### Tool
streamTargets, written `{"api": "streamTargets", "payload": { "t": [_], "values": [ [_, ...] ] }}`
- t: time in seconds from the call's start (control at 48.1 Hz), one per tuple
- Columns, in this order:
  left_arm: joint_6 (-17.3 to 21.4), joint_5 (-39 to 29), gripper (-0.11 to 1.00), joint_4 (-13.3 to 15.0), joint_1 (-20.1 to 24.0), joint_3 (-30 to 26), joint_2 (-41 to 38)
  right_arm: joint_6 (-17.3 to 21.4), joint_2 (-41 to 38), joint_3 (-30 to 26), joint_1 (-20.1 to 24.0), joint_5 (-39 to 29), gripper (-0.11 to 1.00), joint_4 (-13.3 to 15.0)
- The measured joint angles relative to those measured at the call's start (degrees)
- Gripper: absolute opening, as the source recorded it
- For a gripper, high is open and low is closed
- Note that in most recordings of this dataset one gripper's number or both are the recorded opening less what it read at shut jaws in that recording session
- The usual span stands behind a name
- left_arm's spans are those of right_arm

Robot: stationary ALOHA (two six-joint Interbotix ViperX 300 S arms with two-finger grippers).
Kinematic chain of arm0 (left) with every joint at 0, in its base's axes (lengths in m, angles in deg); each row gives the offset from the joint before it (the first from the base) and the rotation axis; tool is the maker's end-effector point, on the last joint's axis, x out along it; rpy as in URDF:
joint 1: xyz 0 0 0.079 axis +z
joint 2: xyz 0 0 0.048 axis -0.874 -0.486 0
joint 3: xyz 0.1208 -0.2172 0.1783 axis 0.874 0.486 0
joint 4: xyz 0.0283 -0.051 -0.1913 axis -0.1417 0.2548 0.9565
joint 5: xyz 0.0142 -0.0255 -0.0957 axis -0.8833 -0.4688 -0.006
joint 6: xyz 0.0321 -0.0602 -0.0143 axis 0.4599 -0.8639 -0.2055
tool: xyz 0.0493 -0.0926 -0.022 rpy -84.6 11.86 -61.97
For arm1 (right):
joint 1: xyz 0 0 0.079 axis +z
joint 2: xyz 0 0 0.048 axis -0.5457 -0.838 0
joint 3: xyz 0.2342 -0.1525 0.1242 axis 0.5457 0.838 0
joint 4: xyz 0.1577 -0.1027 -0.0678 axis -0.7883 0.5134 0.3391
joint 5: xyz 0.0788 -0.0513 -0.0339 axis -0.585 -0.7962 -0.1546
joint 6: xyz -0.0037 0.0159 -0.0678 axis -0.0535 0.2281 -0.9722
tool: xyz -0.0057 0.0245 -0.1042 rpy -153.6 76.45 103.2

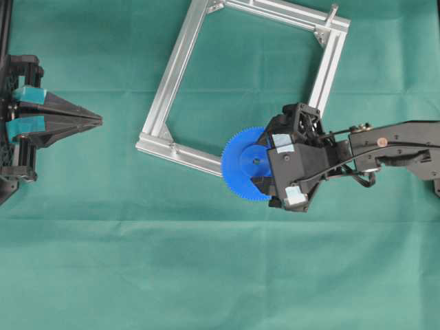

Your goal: Find the location of the shaft and insert the gear.

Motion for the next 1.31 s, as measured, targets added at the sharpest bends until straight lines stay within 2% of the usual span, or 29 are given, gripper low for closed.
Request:
{"api": "streamTargets", "payload": {
  "t": [0.27, 0.457, 0.644, 0.894, 1.309],
  "values": [
    [-0.09, -0.09, 0.02, 0.0, 0.0, 0.0, 0.0, 0.35, 1.67, 1.67, 0.09, -1.05, 0.69, 0.0],
    [0.0, -0.09, 0.02, 0.0, 0.0, 0.0, 0.0, 2.81, 3.43, 3.87, 0.09, -1.05, 0.69, 0.0],
    [0.0, -0.09, 0.02, 0.0, -0.09, 0.0, 0.0, 3.25, 3.78, 5.45, 0.35, -1.67, 0.69, -0.09],
    [0.0, -0.09, 0.02, 0.0, 0.0, 0.0, -0.09, 3.34, 3.25, 5.36, 0.35, 1.23, 0.69, -0.09],
    [0.09, -0.09, 0.02, 0.0, 0.35, 0.0, -0.09, 2.99, 1.49, 0.97, 0.26, 1.41, 0.69, 1.58]
  ]
}}
